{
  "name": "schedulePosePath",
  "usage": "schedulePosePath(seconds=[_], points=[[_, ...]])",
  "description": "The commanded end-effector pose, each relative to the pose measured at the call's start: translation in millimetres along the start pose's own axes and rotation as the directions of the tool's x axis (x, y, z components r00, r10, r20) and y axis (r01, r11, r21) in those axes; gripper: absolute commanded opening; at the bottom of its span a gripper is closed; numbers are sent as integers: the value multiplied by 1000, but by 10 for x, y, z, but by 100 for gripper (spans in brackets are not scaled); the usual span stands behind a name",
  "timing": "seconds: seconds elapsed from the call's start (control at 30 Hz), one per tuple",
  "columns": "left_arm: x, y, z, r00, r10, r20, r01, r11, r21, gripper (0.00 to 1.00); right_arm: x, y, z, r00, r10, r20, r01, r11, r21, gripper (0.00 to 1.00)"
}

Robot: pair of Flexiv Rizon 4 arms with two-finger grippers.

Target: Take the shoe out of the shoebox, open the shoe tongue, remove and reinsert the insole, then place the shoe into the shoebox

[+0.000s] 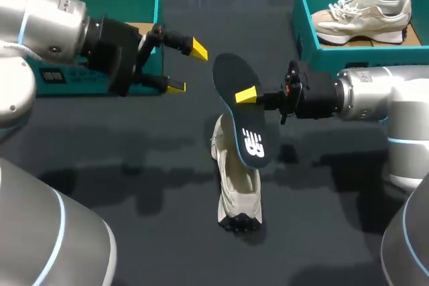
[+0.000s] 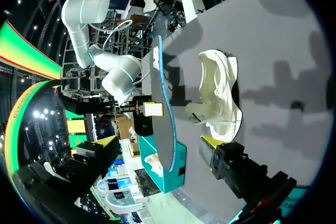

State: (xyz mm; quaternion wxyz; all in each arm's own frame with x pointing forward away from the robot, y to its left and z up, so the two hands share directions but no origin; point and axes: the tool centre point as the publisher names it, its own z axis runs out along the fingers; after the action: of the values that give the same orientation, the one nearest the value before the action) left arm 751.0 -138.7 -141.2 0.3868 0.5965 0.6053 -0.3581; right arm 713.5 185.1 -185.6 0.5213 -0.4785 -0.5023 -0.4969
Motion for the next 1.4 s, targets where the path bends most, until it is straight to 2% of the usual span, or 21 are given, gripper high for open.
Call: schedulePosePath(seconds=[0.03, 0.23, 0.4, 0.57, 0.6, 0.9, 1.07, 1.27, 1.33, 1.4], points=[[91, -148, -76, 975, 9, 224, 1, 999, -45, 100, -2, -10, 5, 1000, 0, 2, 0, 1000, 0, 0], [91, -148, -76, 975, 9, 224, 1, 999, -45, 100, -2, -10, 5, 1000, 0, 2, 0, 1000, 0, 0], [204, -103, 219, 958, 20, 287, -7, 999, -48, 100, -25, -22, 73, 1000, -1, -11, 1, 1000, -15, 0], [244, -68, 327, 941, 17, 337, -4, 999, -40, 100, -1, -71, 151, 1000, 8, 6, -8, 1000, -25, 0], [246, -58, 336, 943, 25, 331, -13, 999, -41, 100, 11, -87, 161, 999, 12, 39, -11, 999, -34, 0], [246, -58, 336, 943, 25, 331, -13, 999, -41, 100, 11, -87, 161, 999, 12, 39, -11, 999, -34, 0], [265, 51, 538, 944, -14, 329, 30, 999, -42, 100, 12, -58, 205, 999, 9, 35, -9, 1000, -22, 0], [217, 85, 650, 940, -48, 338, 72, 996, -58, 100, -27, -32, 239, 1000, 13, 19, -12, 999, -35, 0], [198, 70, 677, 940, -53, 337, 78, 995, -60, 98, -40, -29, 236, 1000, 12, 8, -11, 999, -48, 0], [183, 52, 707, 940, -60, 336, 85, 994, -62, 91, -49, -25, 228, 1000, 8, 2, -8, 998, -64, 0]])
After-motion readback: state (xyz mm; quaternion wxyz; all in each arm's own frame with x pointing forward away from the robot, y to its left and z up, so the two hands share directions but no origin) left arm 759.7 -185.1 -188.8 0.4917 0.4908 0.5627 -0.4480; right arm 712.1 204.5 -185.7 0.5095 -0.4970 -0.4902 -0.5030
